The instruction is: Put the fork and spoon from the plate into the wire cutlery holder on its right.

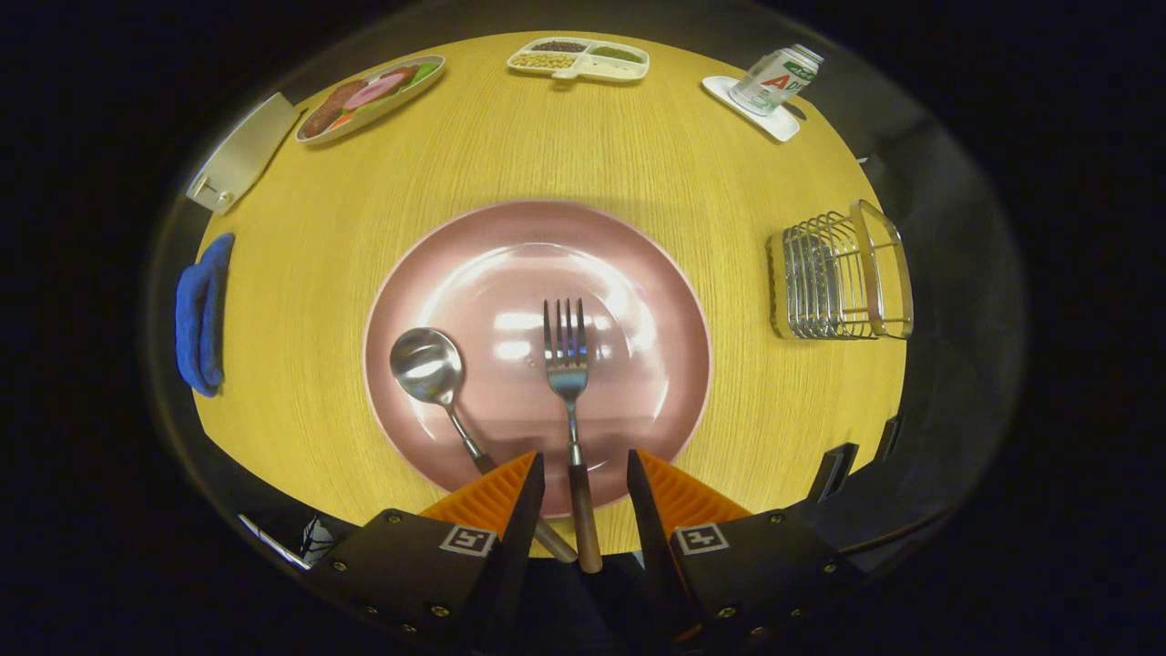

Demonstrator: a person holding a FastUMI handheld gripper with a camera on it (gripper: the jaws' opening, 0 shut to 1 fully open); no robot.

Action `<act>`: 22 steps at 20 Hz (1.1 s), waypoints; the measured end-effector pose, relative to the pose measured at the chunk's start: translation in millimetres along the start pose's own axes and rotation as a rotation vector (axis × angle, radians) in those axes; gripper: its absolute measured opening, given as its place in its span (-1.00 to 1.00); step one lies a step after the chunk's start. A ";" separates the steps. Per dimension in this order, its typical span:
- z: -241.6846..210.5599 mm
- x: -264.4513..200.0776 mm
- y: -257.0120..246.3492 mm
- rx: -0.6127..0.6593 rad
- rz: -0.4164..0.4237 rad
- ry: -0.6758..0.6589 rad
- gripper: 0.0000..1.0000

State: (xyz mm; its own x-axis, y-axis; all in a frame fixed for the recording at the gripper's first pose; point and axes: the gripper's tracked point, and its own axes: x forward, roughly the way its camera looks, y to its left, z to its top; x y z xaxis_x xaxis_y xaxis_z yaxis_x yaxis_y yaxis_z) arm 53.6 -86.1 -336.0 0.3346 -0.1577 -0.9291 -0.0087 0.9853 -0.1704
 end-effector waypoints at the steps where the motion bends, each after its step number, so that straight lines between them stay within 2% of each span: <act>1: -2.2 2.2 -0.9 -0.008 -0.001 0.008 0.10; 3: -6.1 4.2 0.4 -0.021 0.006 0.017 0.09; 4: -6.8 11.9 -1.2 -0.031 -0.001 0.024 0.02; 7: -6.9 25.5 0.2 -0.069 0.014 0.029 -0.51; 9: -8.1 14.3 3.7 -0.056 0.026 0.037 -0.85; 12: -5.5 11.5 5.0 -0.008 0.033 0.025 -0.86; 16: 2.8 -7.2 -12.5 -0.016 -0.025 0.016 -0.85; 22: 26.4 -50.1 -38.0 0.040 -0.095 -0.023 -0.85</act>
State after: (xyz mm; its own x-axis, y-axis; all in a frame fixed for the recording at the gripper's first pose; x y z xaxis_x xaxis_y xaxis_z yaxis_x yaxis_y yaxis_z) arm 62.0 -114.0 -274.3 0.3538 -0.2490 -0.9015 0.0610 0.9680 -0.2434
